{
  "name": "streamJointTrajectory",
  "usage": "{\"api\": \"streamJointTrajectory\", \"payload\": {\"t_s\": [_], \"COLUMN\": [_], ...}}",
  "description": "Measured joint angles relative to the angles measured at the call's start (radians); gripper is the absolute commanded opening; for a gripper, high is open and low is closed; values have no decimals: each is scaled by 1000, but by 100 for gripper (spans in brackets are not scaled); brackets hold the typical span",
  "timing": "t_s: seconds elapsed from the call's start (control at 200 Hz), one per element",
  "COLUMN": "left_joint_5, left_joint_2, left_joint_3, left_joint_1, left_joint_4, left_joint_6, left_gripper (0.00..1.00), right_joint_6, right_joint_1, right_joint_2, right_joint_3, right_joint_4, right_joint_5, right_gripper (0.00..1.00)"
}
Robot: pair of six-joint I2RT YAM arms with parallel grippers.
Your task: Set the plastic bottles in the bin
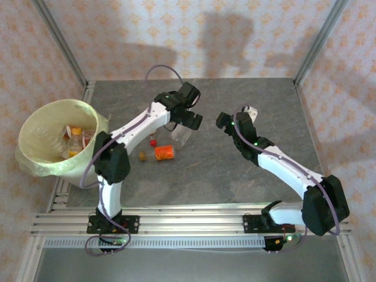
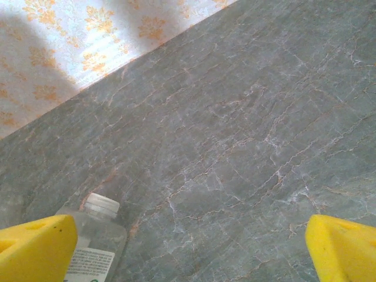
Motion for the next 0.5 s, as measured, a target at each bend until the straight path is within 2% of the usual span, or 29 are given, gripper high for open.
{"api": "streamJointTrajectory", "payload": {"t_s": [0.21, 0.5], "left_joint_5": [22, 22], "left_joint_2": [136, 240], "left_joint_3": [74, 90], "left_joint_1": [0, 0], "left_joint_4": [-58, -79], "left_joint_6": [21, 22], "left_gripper": [99, 80], "right_joint_6": [11, 25], "right_joint_1": [-4, -6], "right_joint_2": [-1, -1], "right_joint_3": [-8, -10], "right_joint_4": [-7, -8], "right_joint_5": [11, 14], "right_gripper": [99, 99]}}
